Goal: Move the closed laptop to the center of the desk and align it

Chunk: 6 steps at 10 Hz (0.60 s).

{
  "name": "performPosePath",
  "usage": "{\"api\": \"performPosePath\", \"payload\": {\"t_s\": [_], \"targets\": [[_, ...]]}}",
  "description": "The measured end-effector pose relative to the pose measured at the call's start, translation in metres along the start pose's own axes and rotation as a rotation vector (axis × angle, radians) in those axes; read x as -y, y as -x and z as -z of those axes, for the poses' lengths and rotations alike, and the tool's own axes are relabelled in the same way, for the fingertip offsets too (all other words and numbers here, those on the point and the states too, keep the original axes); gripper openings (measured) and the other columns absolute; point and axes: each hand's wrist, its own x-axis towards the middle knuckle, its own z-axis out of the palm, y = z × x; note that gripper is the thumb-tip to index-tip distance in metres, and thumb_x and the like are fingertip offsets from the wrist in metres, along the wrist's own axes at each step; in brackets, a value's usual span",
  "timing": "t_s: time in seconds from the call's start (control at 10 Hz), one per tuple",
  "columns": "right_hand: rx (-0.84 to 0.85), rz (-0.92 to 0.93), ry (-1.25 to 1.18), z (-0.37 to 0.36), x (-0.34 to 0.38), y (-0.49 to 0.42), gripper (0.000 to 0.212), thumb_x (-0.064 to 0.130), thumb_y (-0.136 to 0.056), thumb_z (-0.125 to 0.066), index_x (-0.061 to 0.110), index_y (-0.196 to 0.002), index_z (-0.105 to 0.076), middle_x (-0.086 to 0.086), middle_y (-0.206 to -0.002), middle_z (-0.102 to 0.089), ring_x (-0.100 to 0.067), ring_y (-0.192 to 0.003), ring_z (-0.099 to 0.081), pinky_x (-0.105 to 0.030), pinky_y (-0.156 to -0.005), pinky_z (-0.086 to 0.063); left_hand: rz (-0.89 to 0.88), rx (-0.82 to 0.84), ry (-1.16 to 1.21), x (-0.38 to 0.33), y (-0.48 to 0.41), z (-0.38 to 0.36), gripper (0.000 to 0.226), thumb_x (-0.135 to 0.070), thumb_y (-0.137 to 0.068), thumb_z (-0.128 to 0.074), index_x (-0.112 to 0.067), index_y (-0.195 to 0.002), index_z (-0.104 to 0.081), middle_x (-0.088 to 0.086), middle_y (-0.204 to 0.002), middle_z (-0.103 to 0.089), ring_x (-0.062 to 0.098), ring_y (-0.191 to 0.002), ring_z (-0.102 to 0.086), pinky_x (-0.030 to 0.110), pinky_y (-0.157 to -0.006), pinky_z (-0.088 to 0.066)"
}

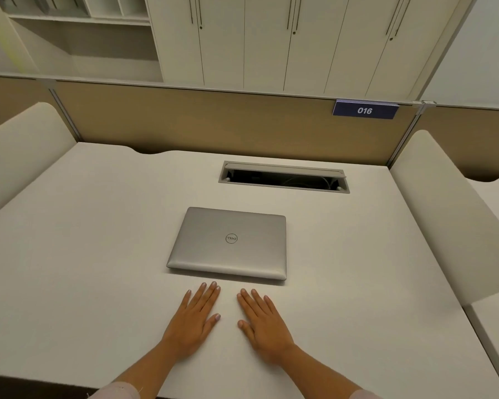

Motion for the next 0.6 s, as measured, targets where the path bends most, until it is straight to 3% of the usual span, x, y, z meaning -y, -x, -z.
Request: {"api": "performPosePath", "payload": {"t_s": [0.1,0.2,0.3,0.4,0.5,0.6], "targets": [[0.006,-0.013,-0.001,0.000,0.001,0.001,0.056,0.049,-0.101,-0.021,0.023,-0.150,-0.022,0.009,-0.154,-0.030,-0.012,-0.142,-0.027,-0.029,-0.113,-0.003,0.013,0.022,0.009,-0.001,-0.001,0.000,0.062,-0.051,-0.100,-0.014,-0.018,-0.152,-0.023,-0.003,-0.158,-0.022,0.012,-0.145,-0.003,0.033,-0.114,-0.002],[-0.037,0.022,-0.028,0.001,0.001,0.001,0.056,0.047,-0.101,-0.024,0.024,-0.151,-0.015,0.008,-0.157,-0.021,-0.013,-0.145,-0.017,-0.028,-0.114,0.002,0.011,0.041,0.022,-0.001,-0.001,0.001,0.062,-0.051,-0.100,-0.014,-0.018,-0.152,-0.022,-0.003,-0.158,-0.020,0.012,-0.145,-0.002,0.033,-0.113,-0.001],[-0.113,0.079,-0.039,0.001,0.002,0.001,0.055,0.045,-0.100,-0.031,0.025,-0.150,-0.021,0.007,-0.156,-0.027,-0.015,-0.144,-0.015,-0.028,-0.114,-0.002,-0.020,0.037,0.037,0.001,-0.001,0.001,0.062,-0.052,-0.100,-0.015,-0.018,-0.152,-0.023,-0.003,-0.157,-0.022,0.013,-0.144,-0.007,0.033,-0.113,-0.001],[-0.118,0.069,0.002,0.009,0.009,-0.005,0.053,0.046,-0.098,-0.035,0.027,-0.148,-0.028,0.008,-0.151,-0.037,-0.017,-0.136,-0.024,-0.032,-0.110,-0.014,-0.023,0.049,0.109,0.003,-0.004,0.009,0.065,-0.057,-0.098,-0.016,-0.022,-0.152,-0.013,-0.005,-0.156,-0.020,0.011,-0.143,-0.008,0.030,-0.114,0.003],[-0.189,0.044,-0.041,0.022,0.017,-0.016,0.052,0.048,-0.099,-0.031,0.030,-0.148,-0.025,0.008,-0.151,-0.035,-0.017,-0.138,-0.023,-0.030,-0.111,-0.013,-0.066,-0.055,0.188,0.006,-0.014,0.017,0.074,-0.067,-0.091,-0.007,-0.025,-0.152,-0.001,-0.011,-0.158,-0.001,0.004,-0.144,0.010,0.029,-0.115,0.011],[-0.264,-0.014,-0.147,0.047,0.031,-0.035,0.052,0.051,-0.099,-0.026,0.031,-0.148,-0.025,0.009,-0.154,-0.027,-0.015,-0.142,-0.016,-0.027,-0.115,-0.007,-0.080,-0.152,0.237,0.008,-0.033,0.040,0.076,-0.067,-0.091,-0.006,-0.025,-0.153,-0.006,-0.010,-0.160,-0.005,0.008,-0.146,0.004,0.029,-0.116,0.009]]}}
